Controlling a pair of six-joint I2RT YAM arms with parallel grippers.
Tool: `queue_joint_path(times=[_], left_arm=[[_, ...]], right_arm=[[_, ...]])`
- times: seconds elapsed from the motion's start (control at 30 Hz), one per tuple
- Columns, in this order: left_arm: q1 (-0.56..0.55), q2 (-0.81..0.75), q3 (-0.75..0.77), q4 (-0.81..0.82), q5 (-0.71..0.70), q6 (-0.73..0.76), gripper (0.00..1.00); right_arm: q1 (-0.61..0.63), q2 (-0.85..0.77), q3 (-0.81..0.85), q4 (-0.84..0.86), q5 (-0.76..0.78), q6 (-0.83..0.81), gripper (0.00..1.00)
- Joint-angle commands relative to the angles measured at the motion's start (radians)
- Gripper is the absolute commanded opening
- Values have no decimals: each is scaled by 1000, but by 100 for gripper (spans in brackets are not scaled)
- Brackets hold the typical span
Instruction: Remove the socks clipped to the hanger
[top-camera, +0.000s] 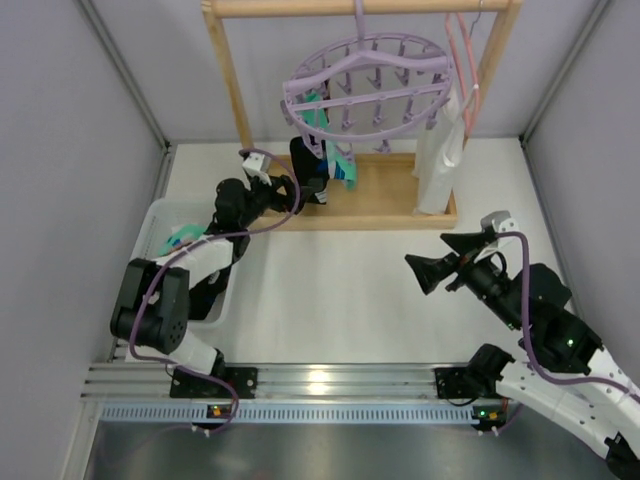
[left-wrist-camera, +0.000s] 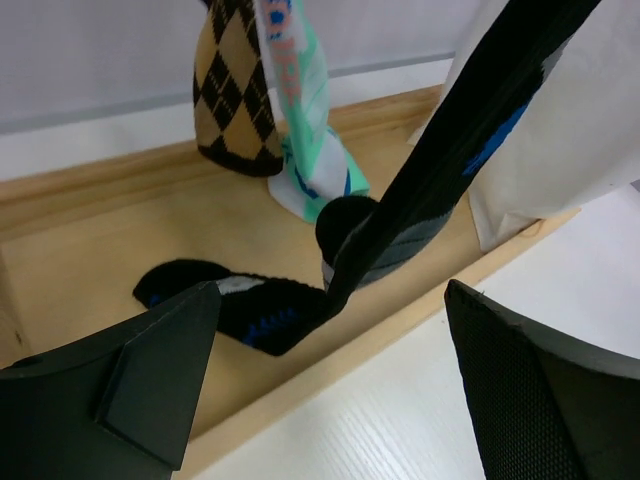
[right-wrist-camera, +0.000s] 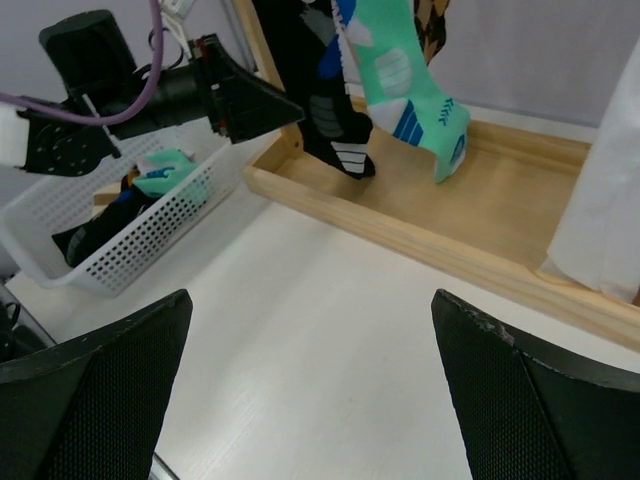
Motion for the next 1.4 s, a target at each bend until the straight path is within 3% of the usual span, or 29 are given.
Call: queue_joint_path(times=[0.0, 0.17, 0.23, 0.27, 0.3, 0.33, 0.43, 0.57, 0.7, 0.77, 0.9, 1.07, 1.2, 1.37], left_arm=[[9, 56, 82, 230, 98, 49, 96], [9, 118, 161, 230, 206, 49, 91], [7, 137, 173, 230, 232, 36, 74], [7, 145, 187, 230, 240, 30, 57], [7, 148, 192, 230, 241, 17, 17], [4, 141, 192, 230, 226, 7, 2], [-20, 74, 158, 230, 178, 21, 0], [-121, -71, 39, 225, -53, 79, 0], [-252, -183, 30, 61, -260, 117, 0], [-351, -239, 23, -17, -364, 139, 0], [-596, -292, 24, -154, -723, 225, 0], [-805, -266, 63, -273, -980, 268, 0], [-971, -162, 161, -303, -1171, 357, 0], [-1043, -7, 268, -301, -1366, 430, 0]], right_arm=[[-5, 39, -21, 46, -122, 1, 100], [-7, 82, -28, 84, -178, -2, 100], [-7, 85, -26, 92, -182, -2, 99], [-7, 84, -23, 93, -185, -3, 99], [-9, 81, -23, 95, -185, -2, 100], [-7, 76, -21, 93, -185, -3, 99], [-5, 55, -17, 87, -179, 1, 99], [-5, 9, -31, 104, -175, 21, 99], [-7, -33, -31, 104, -143, 64, 100], [-7, -53, -14, 86, -91, 93, 99], [-7, -91, 31, 38, 37, 124, 99], [-5, -96, 123, 18, 133, 116, 99], [-5, 16, 259, -51, 244, 107, 99], [-7, 218, 518, -170, 315, 47, 99]])
